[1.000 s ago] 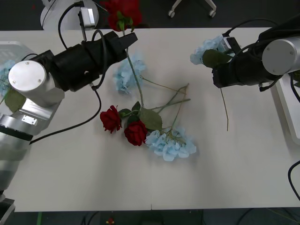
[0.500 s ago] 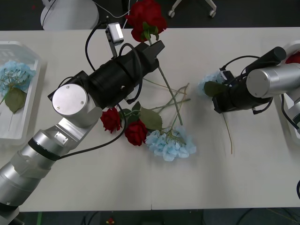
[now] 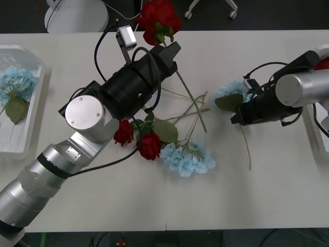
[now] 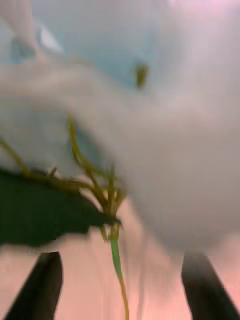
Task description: Put the red flowers into the right box and the blue flowers into the left box
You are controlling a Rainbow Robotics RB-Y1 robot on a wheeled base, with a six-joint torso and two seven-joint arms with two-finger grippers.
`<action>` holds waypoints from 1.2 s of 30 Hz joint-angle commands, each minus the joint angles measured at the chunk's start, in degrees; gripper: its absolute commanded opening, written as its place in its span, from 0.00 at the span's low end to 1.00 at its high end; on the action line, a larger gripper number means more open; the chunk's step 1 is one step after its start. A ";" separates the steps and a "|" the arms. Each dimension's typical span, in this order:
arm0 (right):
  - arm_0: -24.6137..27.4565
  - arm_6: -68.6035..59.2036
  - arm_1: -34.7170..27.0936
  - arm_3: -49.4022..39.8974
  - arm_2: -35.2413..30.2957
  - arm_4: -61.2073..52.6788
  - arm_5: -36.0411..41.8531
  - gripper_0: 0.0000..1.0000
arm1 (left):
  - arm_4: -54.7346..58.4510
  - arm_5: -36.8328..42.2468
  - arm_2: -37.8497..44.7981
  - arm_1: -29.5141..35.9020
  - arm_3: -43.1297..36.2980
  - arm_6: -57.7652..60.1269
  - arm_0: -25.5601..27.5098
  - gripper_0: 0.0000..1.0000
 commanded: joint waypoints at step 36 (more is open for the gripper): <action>-2.47 12.02 -6.29 -10.94 -8.22 -45.28 22.88 0.85 | 2.01 -2.33 -0.82 -1.48 -2.29 -0.44 -2.44 0.00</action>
